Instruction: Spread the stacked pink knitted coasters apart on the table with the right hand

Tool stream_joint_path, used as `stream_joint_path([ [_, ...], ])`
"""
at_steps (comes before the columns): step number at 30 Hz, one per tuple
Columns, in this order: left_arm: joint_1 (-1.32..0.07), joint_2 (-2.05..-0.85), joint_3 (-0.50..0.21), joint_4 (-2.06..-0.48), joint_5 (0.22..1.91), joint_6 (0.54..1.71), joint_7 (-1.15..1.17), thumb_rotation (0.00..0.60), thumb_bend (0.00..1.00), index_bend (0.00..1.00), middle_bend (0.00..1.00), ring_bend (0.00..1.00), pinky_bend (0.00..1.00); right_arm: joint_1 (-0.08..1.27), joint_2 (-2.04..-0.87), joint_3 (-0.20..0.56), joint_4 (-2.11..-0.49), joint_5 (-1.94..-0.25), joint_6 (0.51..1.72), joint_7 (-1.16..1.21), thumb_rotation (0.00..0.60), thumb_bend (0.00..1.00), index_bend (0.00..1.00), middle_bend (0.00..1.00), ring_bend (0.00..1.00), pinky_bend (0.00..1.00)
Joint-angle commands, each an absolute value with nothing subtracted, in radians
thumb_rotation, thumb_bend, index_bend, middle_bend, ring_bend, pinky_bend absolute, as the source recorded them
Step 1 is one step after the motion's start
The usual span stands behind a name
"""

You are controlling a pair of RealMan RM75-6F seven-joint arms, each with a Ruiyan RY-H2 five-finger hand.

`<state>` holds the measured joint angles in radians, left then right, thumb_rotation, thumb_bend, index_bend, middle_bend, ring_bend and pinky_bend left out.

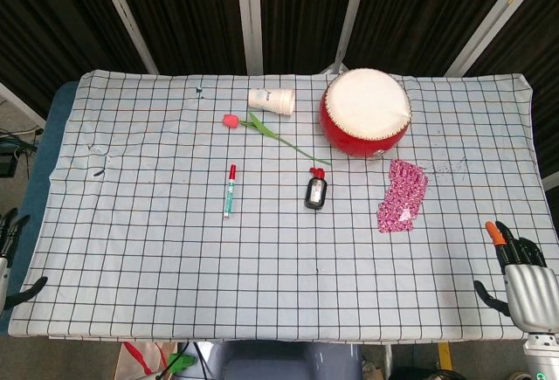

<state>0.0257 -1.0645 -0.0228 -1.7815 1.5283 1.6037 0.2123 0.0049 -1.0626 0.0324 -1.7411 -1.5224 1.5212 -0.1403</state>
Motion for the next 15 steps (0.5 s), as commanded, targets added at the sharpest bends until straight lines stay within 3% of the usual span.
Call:
stream_joint_path([
  [1,0.026,-1.064,-0.023,-1.782,1.528,1.603,0.213,0.6,0.25,0.11,0.0,0.0,0.02,0.006,-1.063,0.032,-1.74,-1.522,1.52,-0.14,0.6,0.28,0.0,0.08,0.21,0.15],
  [15,0.024,-1.066,-0.025,-1.781,1.524,1.6,0.214,0.6,0.25,0.11,0.0,0.0,0.02,0.009,-1.066,0.032,-1.739,-1.52,1.511,-0.139,0.6,0.28,0.0,0.08,0.21,0.11],
])
